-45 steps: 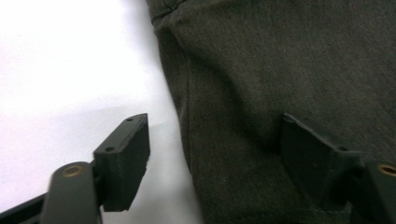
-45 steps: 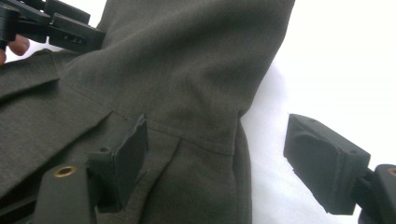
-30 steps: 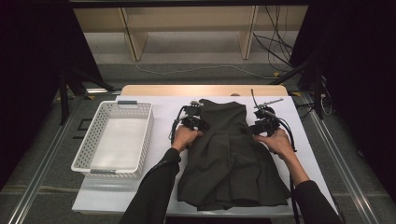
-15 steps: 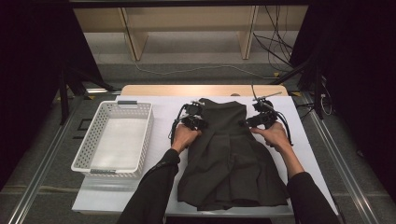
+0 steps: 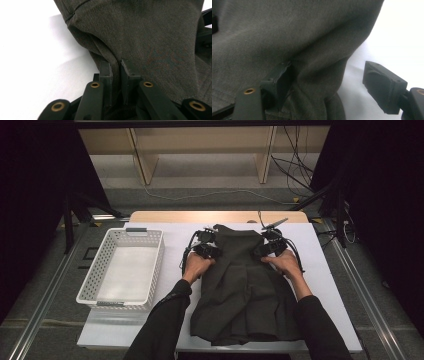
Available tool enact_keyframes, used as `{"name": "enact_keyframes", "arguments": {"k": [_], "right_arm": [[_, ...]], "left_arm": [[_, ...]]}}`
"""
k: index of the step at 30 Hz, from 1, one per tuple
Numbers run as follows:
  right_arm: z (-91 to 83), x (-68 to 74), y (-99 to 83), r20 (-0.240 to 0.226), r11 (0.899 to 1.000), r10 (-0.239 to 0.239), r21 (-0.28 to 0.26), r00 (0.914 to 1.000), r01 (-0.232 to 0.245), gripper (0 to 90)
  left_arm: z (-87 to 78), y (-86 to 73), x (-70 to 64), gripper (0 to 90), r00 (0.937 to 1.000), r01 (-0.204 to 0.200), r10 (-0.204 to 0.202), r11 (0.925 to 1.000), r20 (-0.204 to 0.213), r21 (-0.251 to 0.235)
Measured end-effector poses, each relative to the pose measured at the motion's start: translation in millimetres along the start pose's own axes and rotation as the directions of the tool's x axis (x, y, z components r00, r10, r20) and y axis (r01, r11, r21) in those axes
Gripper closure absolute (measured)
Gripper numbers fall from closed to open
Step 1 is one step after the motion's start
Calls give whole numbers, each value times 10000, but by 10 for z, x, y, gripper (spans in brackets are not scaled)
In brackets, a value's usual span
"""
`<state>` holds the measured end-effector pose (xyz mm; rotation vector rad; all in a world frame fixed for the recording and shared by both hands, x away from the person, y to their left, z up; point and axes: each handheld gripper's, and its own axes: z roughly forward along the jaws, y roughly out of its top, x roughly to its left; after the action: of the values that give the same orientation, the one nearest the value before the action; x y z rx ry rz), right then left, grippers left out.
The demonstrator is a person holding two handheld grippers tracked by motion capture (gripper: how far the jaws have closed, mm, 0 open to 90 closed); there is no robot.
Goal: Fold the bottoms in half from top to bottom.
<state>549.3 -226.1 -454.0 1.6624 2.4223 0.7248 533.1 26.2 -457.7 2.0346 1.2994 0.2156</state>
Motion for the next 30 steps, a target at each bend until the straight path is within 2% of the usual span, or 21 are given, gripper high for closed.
{"name": "enact_keyframes", "arguments": {"k": [5, 8, 10, 12, 18, 21, 22, 28, 30], "right_arm": [[98, 45, 23, 117, 9983, 81, 573, 9999, -87, 263], [130, 59, 30, 195, 9981, 96, 614, 9998, -107, 268], [132, 77, 40, 245, 9980, 125, 618, 9996, -140, 321], [130, 95, 52, 33, 9979, 172, 631, 9998, -174, 399], [139, 152, 77, 278, 9971, 35, 762, 9996, -57, 539], [133, 140, 79, 165, 9974, 60, 712, 9998, -72, 641], [133, 137, 79, -20, 9976, 126, 674, 9999, -124, 682], [130, 160, 73, -57, 9982, 0, 597, 10000, 4, 814], [123, 160, 70, -146, 9985, 70, 539, 9999, -62, 832]], "left_arm": [[-18, -1, -14, 799, 10000, 0, 0, 10000, -30, -99], [-28, -1, -11, 799, 10000, -82, 82, 9999, -10, -129], [-26, -2, -14, 799, 10000, -78, 78, 9999, -21, -131], [-20, -5, -24, 799, 10000, -45, 44, 9998, -40, -185], [-37, 1, -46, 800, 9999, -105, 104, 9996, -62, -257], [-41, 1, -45, 801, 9999, -154, 152, 9995, -52, -269], [-42, 0, -48, 801, 9999, -132, 131, 9996, -47, -251], [-48, 2, -52, 808, 9999, -147, 146, 9995, -39, -291], [-71, 15, -53, 810, 9999, -121, 122, 9994, 22, -338]]}}
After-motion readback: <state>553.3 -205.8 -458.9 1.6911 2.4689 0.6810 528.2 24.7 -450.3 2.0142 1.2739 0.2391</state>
